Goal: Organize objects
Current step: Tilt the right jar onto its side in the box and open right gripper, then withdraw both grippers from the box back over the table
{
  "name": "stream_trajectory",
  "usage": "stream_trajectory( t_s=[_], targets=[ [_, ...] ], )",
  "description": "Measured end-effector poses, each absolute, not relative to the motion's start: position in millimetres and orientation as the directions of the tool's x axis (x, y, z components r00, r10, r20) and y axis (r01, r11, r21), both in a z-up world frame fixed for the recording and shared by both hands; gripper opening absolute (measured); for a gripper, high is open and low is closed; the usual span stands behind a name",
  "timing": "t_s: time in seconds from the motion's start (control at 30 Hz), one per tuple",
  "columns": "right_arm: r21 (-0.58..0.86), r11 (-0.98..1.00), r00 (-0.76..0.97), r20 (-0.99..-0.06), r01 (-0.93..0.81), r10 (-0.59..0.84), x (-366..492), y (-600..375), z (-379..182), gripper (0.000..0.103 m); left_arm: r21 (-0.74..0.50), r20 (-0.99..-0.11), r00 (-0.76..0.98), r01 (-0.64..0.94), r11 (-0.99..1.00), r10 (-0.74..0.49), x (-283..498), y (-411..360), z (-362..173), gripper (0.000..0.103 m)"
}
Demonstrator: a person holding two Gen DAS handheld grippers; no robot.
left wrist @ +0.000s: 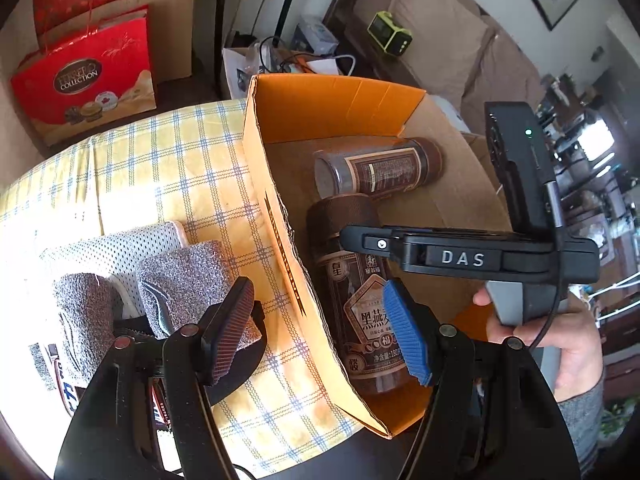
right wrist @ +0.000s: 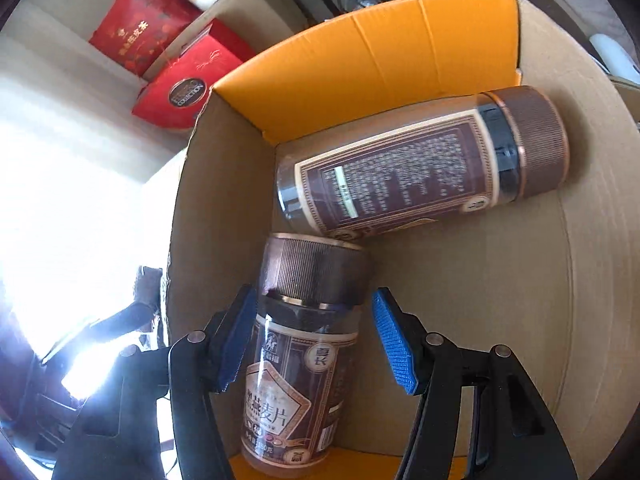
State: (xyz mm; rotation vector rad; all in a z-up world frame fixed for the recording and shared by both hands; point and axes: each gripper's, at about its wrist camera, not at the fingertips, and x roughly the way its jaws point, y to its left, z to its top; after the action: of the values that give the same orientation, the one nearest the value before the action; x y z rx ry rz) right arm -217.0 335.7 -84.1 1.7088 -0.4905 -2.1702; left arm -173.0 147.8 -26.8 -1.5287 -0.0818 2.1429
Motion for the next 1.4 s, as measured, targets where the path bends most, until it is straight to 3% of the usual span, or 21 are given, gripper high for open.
stream_trajectory(
  t_s=[0.4,0.53,0.63,0.73,0.87,1.0,1.4],
  targets=[
    [0.492,-0.865,-0.225,-0.835,0.101,-0.502,-220,316,-77,0.059,-0.33,-0.87,-0.244,-0.357,-0.874,0.428,-160,135,-25,0.065],
    [0.442,-0.892,-0.296,-0.843,0.092,-0.448,-215,332,-57,0.06,-0.327,-0.87,-0.247,-0.356,-0.875,0.426,-158,131,-23,0.066],
    [0.36,-0.928,-0.356,-0.859,0.093,-0.369,-207,340,-40,0.067,-0.333,-0.857,-0.276,-0.349,-0.876,0.435,-155,124,-16,0.081],
    [0.298,-0.95,-0.402,-0.862,0.094,-0.31,-198,341,-28,0.075,-0.336,-0.842,-0.306,-0.345,-0.876,0.444,-153,114,-7,0.082],
    [0.286,-0.951,-0.439,-0.844,0.114,-0.307,-186,332,-15,0.081,-0.323,-0.828,-0.362,-0.315,-0.892,0.428,-150,92,6,0.094],
    [0.283,-0.946,-0.464,-0.824,0.158,-0.324,-170,321,-4,0.084,-0.26,-0.831,-0.418,-0.293,-0.92,0.368,-146,67,17,0.094],
    [0.305,-0.902,-0.456,-0.785,0.307,-0.42,-141,254,10,0.086,-0.293,-0.84,-0.437,-0.133,-0.947,0.321,-135,-28,0,0.094]
  ],
)
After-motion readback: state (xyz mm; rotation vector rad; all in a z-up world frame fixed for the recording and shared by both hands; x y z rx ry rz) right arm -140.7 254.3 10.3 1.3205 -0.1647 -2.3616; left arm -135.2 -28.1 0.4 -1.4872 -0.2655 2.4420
